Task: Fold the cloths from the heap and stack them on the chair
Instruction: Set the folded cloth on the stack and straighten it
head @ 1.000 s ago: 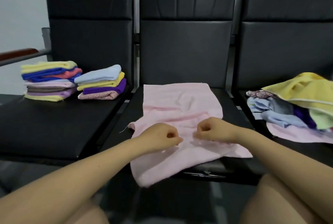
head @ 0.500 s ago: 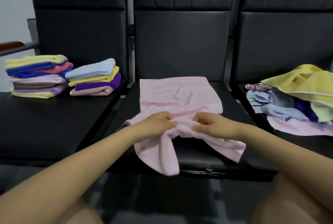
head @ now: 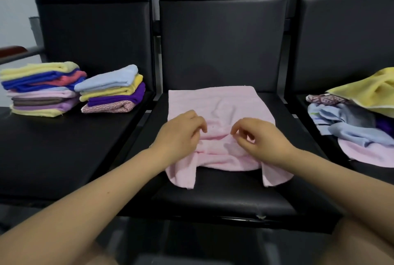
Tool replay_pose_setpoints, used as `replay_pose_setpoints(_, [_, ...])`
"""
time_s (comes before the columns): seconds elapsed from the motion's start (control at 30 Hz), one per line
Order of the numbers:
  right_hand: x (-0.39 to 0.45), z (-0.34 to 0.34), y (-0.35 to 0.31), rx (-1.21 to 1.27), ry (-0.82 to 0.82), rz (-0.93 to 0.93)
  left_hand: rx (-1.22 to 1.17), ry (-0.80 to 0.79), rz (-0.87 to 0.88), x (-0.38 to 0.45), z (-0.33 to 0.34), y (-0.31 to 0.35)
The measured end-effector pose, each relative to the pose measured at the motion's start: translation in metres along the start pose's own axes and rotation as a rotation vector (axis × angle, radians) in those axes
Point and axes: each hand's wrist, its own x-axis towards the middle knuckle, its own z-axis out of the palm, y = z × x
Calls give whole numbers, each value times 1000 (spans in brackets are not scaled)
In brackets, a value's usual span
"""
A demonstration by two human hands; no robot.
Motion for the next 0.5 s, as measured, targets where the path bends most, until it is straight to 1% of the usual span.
replay_pose_setpoints(0.03, [-2,2,-4,17,-84,-32,-22,-47,6,-3,-1,6])
replay_pose_setpoints(0.1, [-3,8,-7,-32,-259,-30,7,-208,-29,-8,2,15])
replay_pose_setpoints(0.17, [0,11,-2,-81,-358,19,58,-350,-93,-11,8,13])
replay_pose_setpoints(0.23, [3,12,2,-85,-379,74,72,-388,-151,-12,11,8])
replay_pose_setpoints(0.37, [3,3,13,-108,-397,169,104,-380,-197,-12,4,0])
replay_pose_setpoints(0.43, [1,-4,20,-74,-357,231,122,-377,-204,-14,1,-5])
replay_pose_setpoints(0.5, [-2,-10,27,51,-292,342,172,-351,-199,-15,-1,-9])
